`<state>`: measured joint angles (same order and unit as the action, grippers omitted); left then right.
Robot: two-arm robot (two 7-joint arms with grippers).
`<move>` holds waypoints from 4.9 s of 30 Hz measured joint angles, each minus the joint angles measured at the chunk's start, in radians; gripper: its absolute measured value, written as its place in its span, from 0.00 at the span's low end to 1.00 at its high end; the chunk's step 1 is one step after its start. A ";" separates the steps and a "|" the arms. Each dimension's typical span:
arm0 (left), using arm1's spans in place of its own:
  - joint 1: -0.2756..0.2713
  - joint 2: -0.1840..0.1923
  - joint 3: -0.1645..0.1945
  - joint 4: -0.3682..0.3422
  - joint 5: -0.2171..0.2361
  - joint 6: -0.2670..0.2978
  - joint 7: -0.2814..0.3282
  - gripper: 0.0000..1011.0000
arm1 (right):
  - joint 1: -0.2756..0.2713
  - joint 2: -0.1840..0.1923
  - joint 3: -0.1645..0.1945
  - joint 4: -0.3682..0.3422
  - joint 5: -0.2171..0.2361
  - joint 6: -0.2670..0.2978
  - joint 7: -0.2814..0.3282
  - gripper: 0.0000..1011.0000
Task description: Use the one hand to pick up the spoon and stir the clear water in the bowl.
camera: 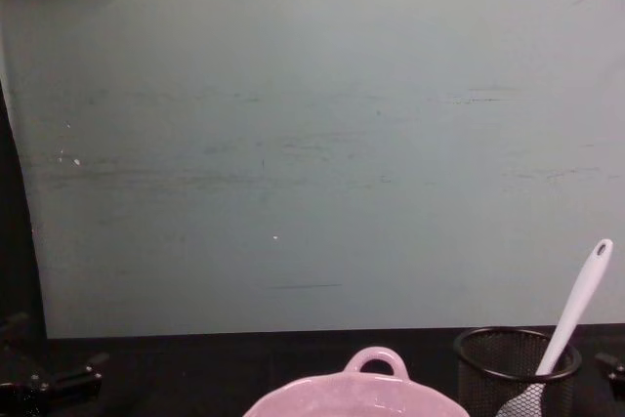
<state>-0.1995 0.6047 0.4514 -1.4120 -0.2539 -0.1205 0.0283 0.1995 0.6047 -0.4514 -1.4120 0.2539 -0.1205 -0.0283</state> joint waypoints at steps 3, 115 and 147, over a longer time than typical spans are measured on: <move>0.000 0.000 0.000 0.000 0.000 0.000 0.000 1.00 | 0.000 0.000 0.000 0.000 0.000 0.000 0.000 0.99; 0.000 0.000 0.000 0.000 0.000 0.000 0.000 1.00 | 0.025 -0.262 0.269 0.056 0.549 0.116 0.335 0.94; 0.000 0.000 0.000 0.000 0.000 0.000 0.000 1.00 | 0.026 -0.258 0.268 0.033 0.532 0.115 0.333 0.10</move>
<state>-0.1995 0.6047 0.4514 -1.4120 -0.2539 -0.1205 0.0283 0.2259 0.3468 -0.1838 -1.3794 0.7860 -0.0053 0.3048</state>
